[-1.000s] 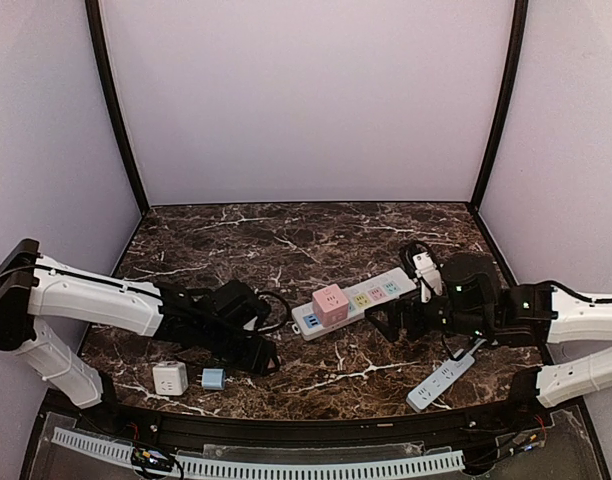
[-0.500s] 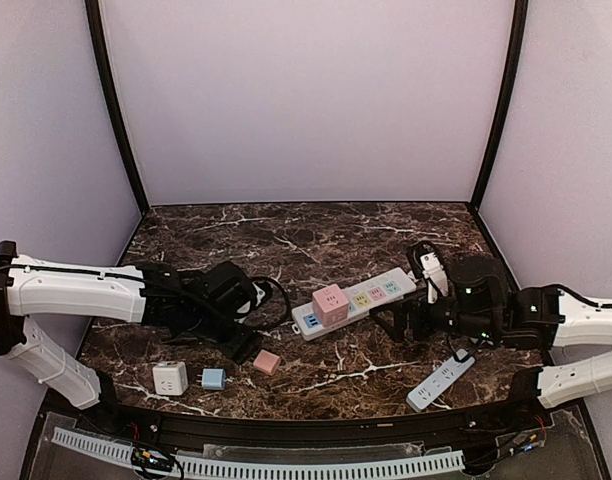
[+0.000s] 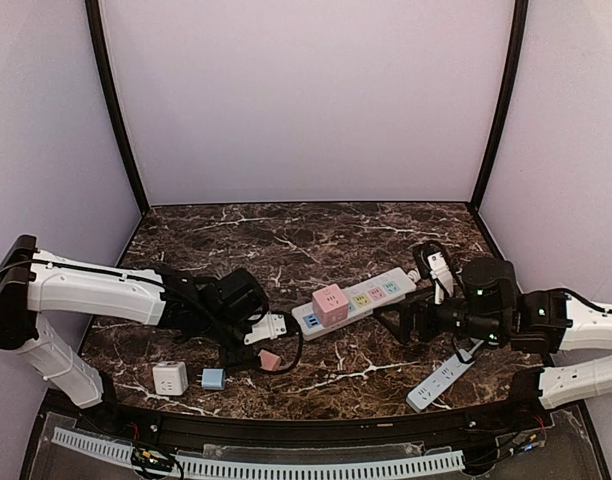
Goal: Insert the plug
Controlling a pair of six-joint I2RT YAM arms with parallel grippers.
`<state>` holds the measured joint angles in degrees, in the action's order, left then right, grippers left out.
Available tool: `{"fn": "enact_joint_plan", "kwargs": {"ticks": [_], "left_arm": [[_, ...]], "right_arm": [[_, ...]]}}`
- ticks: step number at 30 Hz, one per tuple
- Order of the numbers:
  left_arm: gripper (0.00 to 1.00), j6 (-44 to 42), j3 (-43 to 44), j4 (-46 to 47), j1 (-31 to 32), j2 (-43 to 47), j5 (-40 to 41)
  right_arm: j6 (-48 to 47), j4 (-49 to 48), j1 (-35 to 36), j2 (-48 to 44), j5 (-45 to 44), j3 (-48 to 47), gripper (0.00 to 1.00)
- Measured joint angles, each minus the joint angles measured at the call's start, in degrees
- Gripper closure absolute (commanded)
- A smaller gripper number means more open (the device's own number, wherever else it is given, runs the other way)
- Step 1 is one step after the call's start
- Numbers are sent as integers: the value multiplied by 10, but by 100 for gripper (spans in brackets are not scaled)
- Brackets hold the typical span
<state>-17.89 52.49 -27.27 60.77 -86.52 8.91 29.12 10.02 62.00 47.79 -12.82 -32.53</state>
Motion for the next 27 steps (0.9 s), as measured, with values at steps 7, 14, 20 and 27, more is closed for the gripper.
{"fn": "enact_joint_plan", "kwargs": {"ticks": [7,14,20,27], "left_arm": [[23,-109,0,-16,-1,-12,-86],[23,-165,21,-24,-2,-30,-120],[25,-195,32,-24,-2,-66,-135],[27,-210,38,-23,-10,-90,-136]], "right_arm": [[-2,-13,0,-2,11,15,1],[-2,-16,0,-15,14,22,1],[-2,-19,0,-15,15,26,1],[-2,-24,0,-15,16,29,1]]}}
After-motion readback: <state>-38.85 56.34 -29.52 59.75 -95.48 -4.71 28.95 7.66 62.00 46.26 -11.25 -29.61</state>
